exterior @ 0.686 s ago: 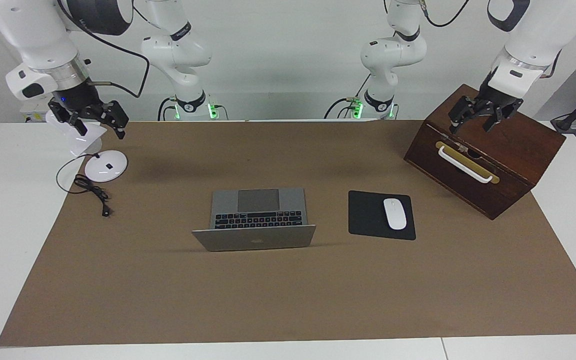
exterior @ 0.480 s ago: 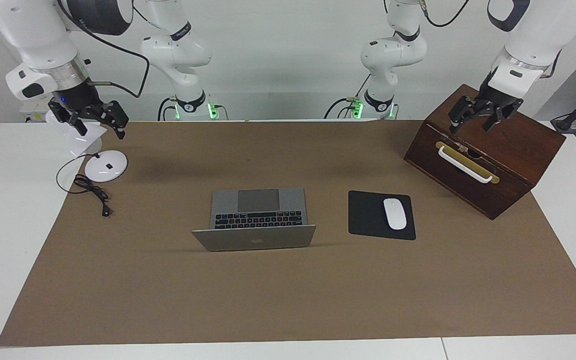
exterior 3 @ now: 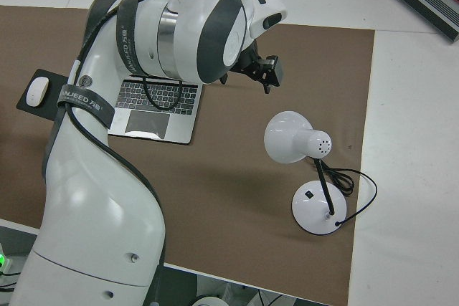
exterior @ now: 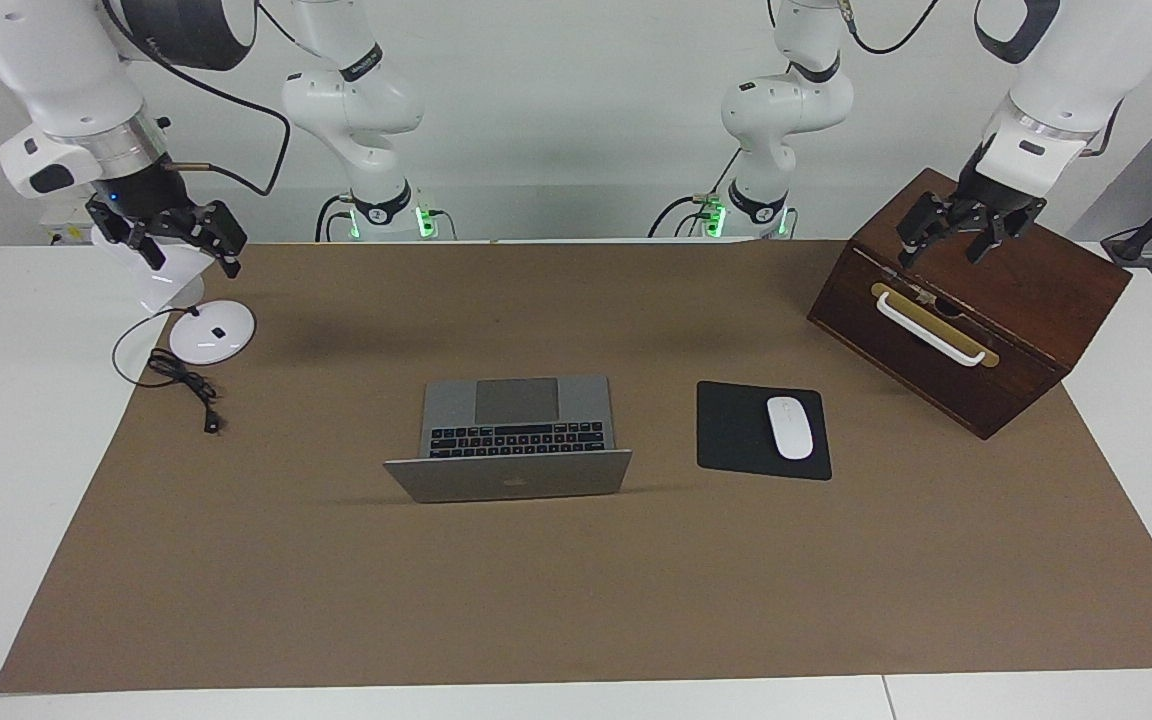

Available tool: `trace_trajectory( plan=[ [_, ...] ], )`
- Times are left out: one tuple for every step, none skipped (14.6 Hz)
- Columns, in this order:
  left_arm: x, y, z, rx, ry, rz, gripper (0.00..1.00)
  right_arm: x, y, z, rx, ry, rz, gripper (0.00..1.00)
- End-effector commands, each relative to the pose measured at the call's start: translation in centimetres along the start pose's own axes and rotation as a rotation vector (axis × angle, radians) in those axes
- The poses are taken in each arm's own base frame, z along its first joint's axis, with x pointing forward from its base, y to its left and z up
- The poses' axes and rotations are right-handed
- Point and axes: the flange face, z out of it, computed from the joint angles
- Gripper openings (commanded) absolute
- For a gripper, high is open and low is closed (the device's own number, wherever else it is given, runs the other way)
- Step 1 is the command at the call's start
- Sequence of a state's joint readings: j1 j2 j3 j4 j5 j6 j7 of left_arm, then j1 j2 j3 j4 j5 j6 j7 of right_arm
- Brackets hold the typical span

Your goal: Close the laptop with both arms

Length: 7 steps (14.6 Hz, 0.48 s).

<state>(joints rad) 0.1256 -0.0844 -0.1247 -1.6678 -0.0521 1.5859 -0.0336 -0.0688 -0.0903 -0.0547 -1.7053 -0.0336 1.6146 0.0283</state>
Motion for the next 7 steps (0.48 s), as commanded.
trace_trajectory(
  plan=[
    [-0.41, -0.45, 0.05, 0.016, 0.015, -0.009, 1.0, -0.57, 0.74, -0.3, -0.003, 0.017, -0.011, 1.0],
    [-0.43, -0.44, 0.06, 0.015, 0.013, -0.009, 1.0, -0.53, 0.66, -0.33, -0.002, 0.02, -0.009, 1.0],
    [-0.43, -0.37, 0.07, 0.016, 0.013, -0.006, 1.0, -0.47, 0.5, -0.21, -0.002, 0.02, -0.011, 1.0],
    [-0.43, -0.37, 0.07, 0.016, 0.013, -0.006, 1.0, -0.4, 0.42, -0.31, -0.002, 0.031, -0.014, 1.0],
    [-0.43, -0.37, 0.07, 0.016, 0.013, -0.004, 1.0, -0.39, 0.49, -0.33, -0.002, 0.032, -0.016, 1.0],
    [-0.47, -0.35, -0.01, 0.015, 0.015, -0.001, 1.0, -0.34, 0.65, -0.24, -0.003, 0.031, -0.019, 1.0],
    [-0.53, -0.42, -0.08, 0.015, 0.015, -0.001, 1.0, -0.32, 0.81, -0.32, -0.003, 0.034, -0.029, 1.0]
  ],
)
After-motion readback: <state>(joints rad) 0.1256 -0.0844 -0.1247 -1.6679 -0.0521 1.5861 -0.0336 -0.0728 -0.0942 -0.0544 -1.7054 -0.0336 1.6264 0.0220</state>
